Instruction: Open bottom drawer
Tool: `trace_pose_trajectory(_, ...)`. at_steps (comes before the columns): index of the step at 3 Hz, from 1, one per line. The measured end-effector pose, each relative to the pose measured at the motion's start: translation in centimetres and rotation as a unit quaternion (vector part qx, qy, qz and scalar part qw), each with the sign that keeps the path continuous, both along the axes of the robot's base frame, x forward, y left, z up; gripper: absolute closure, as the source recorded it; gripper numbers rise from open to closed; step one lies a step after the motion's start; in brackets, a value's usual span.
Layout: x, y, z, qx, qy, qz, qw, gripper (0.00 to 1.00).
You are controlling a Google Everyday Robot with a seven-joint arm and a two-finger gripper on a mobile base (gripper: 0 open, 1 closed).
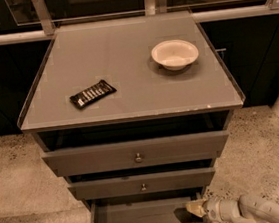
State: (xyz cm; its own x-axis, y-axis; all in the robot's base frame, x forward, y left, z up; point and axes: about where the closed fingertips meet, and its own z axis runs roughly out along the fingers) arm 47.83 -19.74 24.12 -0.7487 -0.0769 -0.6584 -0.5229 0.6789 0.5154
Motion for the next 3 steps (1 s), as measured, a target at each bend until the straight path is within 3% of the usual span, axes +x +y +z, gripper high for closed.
trace_pose_trajectory(2, 0.22, -0.01, 0.45, 0.002, -0.008, -0.001, 1.0000, 0.12)
trace_pose_trajectory(3, 0.22, 0.00, 0.45, 0.002, -0.008, -0.001, 1.0000, 0.00)
